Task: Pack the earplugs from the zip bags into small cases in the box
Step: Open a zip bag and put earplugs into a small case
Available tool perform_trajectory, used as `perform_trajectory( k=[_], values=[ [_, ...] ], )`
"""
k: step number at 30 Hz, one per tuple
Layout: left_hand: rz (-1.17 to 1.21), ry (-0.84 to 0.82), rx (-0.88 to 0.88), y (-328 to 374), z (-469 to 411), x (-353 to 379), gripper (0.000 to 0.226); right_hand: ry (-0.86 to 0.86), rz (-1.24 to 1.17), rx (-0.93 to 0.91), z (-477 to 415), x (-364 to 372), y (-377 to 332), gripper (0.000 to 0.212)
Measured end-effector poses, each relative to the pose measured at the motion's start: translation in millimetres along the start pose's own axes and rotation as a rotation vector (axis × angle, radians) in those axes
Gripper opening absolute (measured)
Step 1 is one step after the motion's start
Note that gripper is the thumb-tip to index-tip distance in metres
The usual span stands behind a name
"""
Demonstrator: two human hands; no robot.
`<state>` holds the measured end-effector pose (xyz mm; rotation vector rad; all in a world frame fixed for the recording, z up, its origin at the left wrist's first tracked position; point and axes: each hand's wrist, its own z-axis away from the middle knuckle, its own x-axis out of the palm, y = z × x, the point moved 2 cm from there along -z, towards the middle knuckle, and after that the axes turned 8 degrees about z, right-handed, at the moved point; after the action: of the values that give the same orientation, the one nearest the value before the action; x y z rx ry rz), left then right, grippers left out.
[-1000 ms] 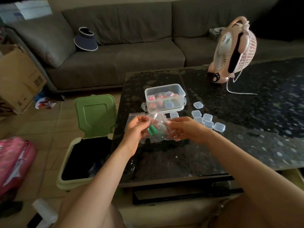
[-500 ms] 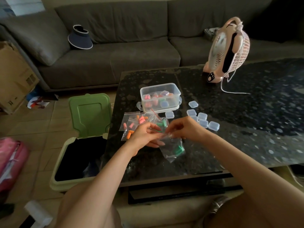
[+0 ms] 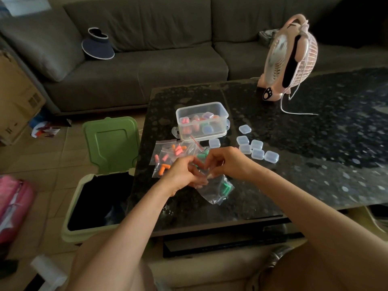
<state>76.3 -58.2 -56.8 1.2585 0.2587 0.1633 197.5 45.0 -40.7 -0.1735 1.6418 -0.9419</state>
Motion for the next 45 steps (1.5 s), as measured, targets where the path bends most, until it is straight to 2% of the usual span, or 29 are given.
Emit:
perform_trajectory(
  k=[4,8,13,17,20,22,24,27,30,33,35,37,39,41,43,45],
  values=[
    [0.08,0.024,-0.089,-0.6,-0.5,-4.8,0.03,-0.042,0.046,-0.145,2.8,2.8,-11.4,0.019],
    [0.066,-0.007,-0.133,-1.7,1.9,-6.5,0.029,-0.01,0.183,-0.21,3.2,6.6,-12.8,0.025],
    [0.037,-0.016,-0.144,-1.7,2.8,-4.6,0.031,0.093,0.281,-0.284,5.0,7.2,-12.3,0.024],
    [0.023,0.042,-0.119,0.0,1.1,-4.7,0.025,0.297,0.354,-0.375,6.7,4.4,-16.8,0.026],
    [0.008,0.145,-0.018,1.6,-0.4,-5.4,0.022,0.394,0.291,-0.16,4.0,-1.5,-16.3,0.018],
    [0.002,0.17,0.051,4.1,1.2,-4.6,0.02,0.274,0.189,0.053,2.4,-1.9,-13.7,0.028],
    [-0.028,0.175,0.111,6.2,3.1,-1.7,0.019,0.112,0.062,0.157,2.0,2.5,-11.0,0.042],
    [-0.066,0.181,0.176,10.2,5.4,3.2,0.017,0.024,-0.159,0.175,3.9,5.8,-11.3,0.04],
    [-0.05,0.142,0.229,12.9,6.4,4.2,0.013,0.076,-0.304,0.209,3.6,0.7,-11.3,0.027],
    [-0.083,0.081,0.257,12.7,7.2,5.3,0.032,0.171,-0.444,0.327,2.2,-2.6,-6.2,0.024],
    [-0.094,0.075,0.268,9.5,5.6,6.7,0.041,0.168,-0.527,0.386,2.3,-2.0,-1.7,0.023],
    [-0.071,0.146,0.31,10.6,6.7,7.8,0.026,0.114,-0.605,0.389,2.9,-0.1,0.8,0.027],
    [-0.065,0.237,0.33,13.3,7.3,5.1,0.015,0.109,-0.595,0.352,2.8,0.5,-0.1,0.023],
    [-0.059,0.272,0.319,16.2,8.2,2.6,0.018,0.192,-0.533,0.296,1.6,-1.7,-2.7,0.013],
    [0.004,0.264,0.315,11.0,4.4,-0.8,0.021,0.238,-0.459,0.254,0.7,-3.5,-3.0,0.025],
    [0.065,0.23,0.274,5.7,1.5,-1.8,0.02,0.219,-0.461,0.208,0.5,-3.9,-2.8,0.022]
  ],
)
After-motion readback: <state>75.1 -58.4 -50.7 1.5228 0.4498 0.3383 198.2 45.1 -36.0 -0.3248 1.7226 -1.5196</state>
